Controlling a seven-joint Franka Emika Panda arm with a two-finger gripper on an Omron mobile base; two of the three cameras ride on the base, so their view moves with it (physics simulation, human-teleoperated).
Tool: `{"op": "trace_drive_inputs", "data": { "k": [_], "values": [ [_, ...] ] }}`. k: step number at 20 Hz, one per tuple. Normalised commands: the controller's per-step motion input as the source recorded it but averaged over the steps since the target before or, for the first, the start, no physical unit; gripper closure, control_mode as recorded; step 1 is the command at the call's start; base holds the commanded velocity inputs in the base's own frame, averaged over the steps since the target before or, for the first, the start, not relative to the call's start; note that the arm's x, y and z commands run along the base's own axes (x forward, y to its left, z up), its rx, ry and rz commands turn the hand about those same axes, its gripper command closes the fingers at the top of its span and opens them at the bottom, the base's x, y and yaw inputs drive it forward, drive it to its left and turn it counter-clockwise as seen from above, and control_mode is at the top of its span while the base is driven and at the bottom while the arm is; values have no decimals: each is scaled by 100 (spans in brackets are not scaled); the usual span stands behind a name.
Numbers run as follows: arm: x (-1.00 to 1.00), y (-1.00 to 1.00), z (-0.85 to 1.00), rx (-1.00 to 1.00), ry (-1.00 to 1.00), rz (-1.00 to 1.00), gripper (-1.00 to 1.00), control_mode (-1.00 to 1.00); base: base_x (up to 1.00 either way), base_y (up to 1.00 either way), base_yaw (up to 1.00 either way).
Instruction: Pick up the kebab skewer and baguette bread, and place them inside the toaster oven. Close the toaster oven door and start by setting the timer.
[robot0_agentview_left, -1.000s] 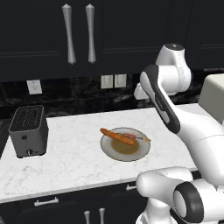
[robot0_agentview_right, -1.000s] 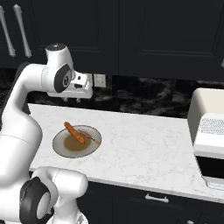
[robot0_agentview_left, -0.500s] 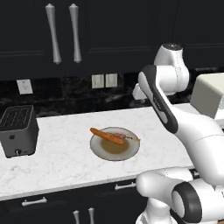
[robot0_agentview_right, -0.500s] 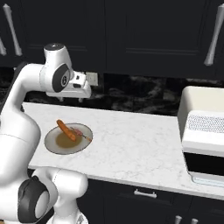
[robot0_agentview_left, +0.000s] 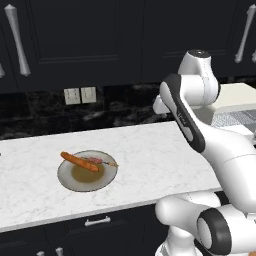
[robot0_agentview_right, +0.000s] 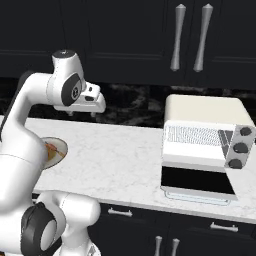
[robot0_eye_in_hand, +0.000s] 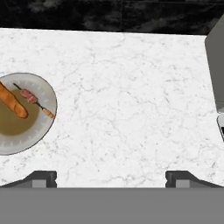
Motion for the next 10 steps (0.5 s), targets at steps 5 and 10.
{"op": "trace_drive_inputs", "data": {
  "k": [5,10],
  "values": [
    [0,0,0,0,0,0,-100,100,43,-15,-4],
    [0,0,0,0,0,0,-100,100,53,0,0]
  ]
}}
